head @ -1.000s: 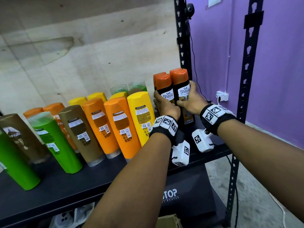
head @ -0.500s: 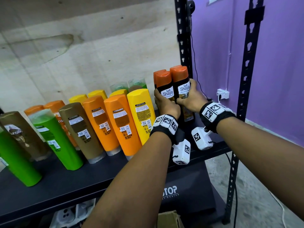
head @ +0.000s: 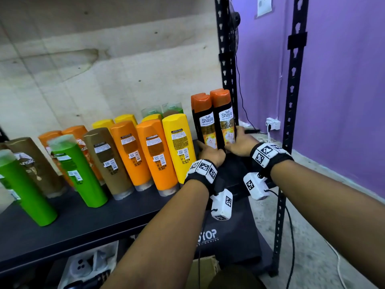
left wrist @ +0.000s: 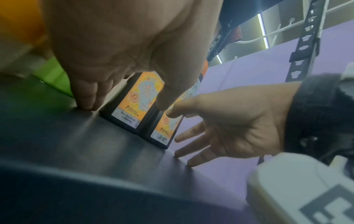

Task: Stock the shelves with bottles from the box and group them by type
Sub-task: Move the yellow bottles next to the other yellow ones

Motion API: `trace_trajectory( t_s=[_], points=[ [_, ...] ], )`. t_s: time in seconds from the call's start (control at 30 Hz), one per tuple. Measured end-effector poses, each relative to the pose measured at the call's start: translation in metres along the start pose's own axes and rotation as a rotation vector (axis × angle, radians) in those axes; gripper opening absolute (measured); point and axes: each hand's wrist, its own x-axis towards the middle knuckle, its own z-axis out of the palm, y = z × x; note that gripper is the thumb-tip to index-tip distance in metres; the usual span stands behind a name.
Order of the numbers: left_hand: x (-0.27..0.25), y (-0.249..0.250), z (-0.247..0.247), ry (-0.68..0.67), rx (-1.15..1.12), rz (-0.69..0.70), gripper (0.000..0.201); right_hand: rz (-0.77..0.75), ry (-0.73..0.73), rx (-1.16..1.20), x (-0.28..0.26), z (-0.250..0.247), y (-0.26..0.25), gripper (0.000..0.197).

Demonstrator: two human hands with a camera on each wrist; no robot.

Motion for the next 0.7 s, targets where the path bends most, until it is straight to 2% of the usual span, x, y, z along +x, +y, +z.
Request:
trace_trajectory(
  t_s=[0.1,0.23,0.27,0.47,0.7],
  points=[
    [-0.014,-0.004,-0.002,-0.023,0.076,0.01,0.094,0.013,-0.029,-0.119,-0.018,-0.009,-0.002,0.07],
    [-0.04,-0.009,-0.012,-0.014,0.247,0.141,0.052,-0.111,-0.022,-0.262,-0.048,-0.021,-0.01,0.026],
    [-0.047,-0.011,-0.016,-0.01,0.283,0.176,0.046,-0.141,-0.019,-0.293,-0.055,-0.024,-0.013,0.022],
    [-0.084,-0.027,-0.045,0.042,0.422,0.26,0.038,-0.18,-0.006,-0.431,-0.092,-0.028,-0.029,0.029],
    [-0.111,-0.056,-0.09,0.145,0.49,0.314,0.037,-0.254,-0.003,-0.405,-0.118,-0.014,-0.054,0.028]
  ],
)
